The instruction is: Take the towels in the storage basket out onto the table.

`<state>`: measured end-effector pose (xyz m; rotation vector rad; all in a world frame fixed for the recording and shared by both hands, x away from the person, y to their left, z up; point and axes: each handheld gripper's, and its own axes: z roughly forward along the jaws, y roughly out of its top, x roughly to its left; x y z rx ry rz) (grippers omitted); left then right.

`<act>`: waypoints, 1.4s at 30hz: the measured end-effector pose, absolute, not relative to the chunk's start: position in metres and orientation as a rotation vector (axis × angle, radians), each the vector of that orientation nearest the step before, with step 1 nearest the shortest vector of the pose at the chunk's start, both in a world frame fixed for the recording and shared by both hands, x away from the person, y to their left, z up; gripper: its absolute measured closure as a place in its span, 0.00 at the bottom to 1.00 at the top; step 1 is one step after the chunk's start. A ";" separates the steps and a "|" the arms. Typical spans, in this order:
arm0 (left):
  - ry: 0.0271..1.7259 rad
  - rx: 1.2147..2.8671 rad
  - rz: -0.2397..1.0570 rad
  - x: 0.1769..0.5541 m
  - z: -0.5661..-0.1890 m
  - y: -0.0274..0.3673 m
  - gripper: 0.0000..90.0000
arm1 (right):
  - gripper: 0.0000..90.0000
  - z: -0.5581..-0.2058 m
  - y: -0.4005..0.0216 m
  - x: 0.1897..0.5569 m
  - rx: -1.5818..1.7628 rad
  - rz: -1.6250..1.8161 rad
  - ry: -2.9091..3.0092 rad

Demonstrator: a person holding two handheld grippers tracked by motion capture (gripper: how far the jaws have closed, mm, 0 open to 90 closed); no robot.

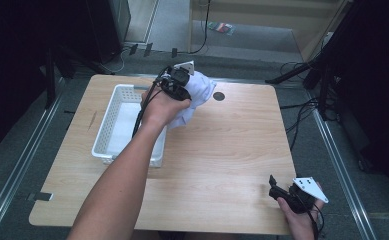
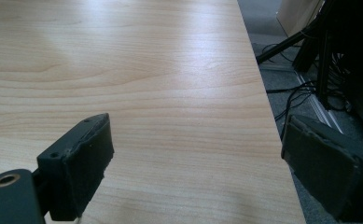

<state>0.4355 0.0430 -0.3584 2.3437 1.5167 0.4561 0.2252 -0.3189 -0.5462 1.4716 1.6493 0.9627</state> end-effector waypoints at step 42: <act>1.416 2.388 0.180 0.438 -0.474 -0.023 0.53 | 0.10 -0.546 -0.319 0.225 1.465 0.980 1.638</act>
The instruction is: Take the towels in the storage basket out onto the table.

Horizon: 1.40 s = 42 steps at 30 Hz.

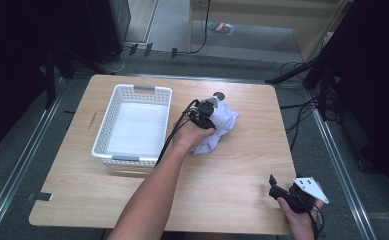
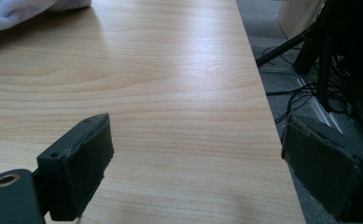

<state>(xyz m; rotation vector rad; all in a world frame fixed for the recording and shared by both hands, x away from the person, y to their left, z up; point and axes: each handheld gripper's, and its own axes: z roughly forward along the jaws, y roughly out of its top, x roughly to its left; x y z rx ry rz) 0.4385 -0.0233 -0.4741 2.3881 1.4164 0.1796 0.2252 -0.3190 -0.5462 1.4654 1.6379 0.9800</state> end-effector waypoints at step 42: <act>1.527 2.199 0.256 0.434 -0.406 0.075 0.02 | 0.09 -0.546 -0.319 0.225 1.455 0.988 1.651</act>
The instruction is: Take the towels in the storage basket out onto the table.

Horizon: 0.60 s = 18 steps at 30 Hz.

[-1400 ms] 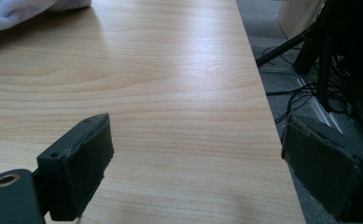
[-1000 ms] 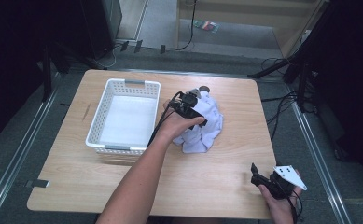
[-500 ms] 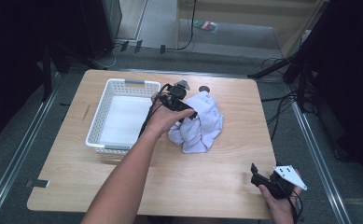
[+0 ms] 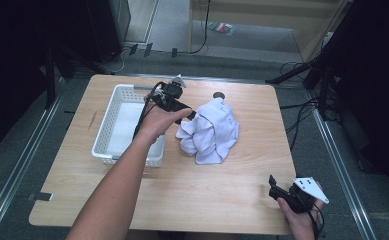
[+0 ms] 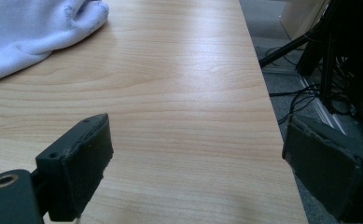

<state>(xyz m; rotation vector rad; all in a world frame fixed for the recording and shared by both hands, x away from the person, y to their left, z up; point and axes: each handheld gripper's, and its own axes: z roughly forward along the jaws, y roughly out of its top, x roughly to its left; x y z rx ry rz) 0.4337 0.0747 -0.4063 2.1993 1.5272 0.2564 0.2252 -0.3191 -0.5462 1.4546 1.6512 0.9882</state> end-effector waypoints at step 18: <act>1.621 2.145 0.279 0.425 -0.392 0.135 0.02 | 0.10 -0.546 -0.319 0.225 1.467 0.978 1.639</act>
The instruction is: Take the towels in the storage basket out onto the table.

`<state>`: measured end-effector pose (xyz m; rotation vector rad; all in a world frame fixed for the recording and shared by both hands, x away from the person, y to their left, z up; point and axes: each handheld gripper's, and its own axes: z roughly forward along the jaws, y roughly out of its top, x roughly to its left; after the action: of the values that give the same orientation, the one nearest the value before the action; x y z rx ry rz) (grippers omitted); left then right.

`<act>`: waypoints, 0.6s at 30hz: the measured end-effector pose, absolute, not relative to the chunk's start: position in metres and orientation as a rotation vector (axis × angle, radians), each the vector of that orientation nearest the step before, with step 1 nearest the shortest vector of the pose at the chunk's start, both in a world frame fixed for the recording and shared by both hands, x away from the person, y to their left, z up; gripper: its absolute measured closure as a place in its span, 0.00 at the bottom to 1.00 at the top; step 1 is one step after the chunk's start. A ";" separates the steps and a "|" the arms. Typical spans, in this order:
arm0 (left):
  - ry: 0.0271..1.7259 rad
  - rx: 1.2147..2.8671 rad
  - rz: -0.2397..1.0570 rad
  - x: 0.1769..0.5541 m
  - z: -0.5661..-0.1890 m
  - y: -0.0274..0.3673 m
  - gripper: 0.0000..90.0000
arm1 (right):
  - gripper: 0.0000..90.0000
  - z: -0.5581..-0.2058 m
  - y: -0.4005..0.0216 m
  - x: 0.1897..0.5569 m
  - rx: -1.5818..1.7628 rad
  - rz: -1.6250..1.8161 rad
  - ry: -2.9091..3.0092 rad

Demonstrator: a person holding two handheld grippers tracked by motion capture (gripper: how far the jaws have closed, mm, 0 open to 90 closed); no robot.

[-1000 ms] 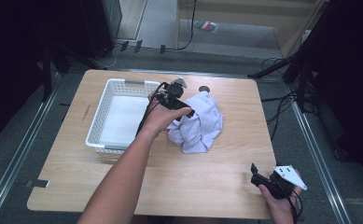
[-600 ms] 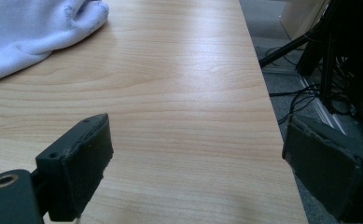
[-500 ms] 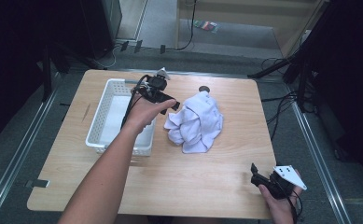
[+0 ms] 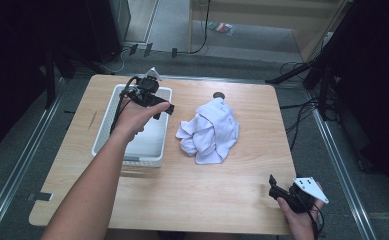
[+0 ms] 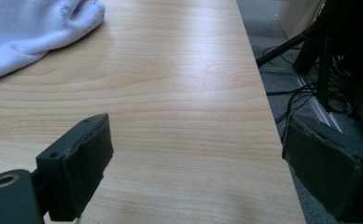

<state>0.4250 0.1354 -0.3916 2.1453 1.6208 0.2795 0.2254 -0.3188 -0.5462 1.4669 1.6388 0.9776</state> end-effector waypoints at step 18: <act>1.742 2.083 0.292 0.409 -0.407 0.200 0.02 | 0.10 -0.546 -0.320 0.226 1.481 0.975 1.631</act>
<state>0.4088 0.1997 -0.4068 2.0832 1.7419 0.2916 0.2256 -0.3195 -0.5462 1.4808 1.6305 0.9748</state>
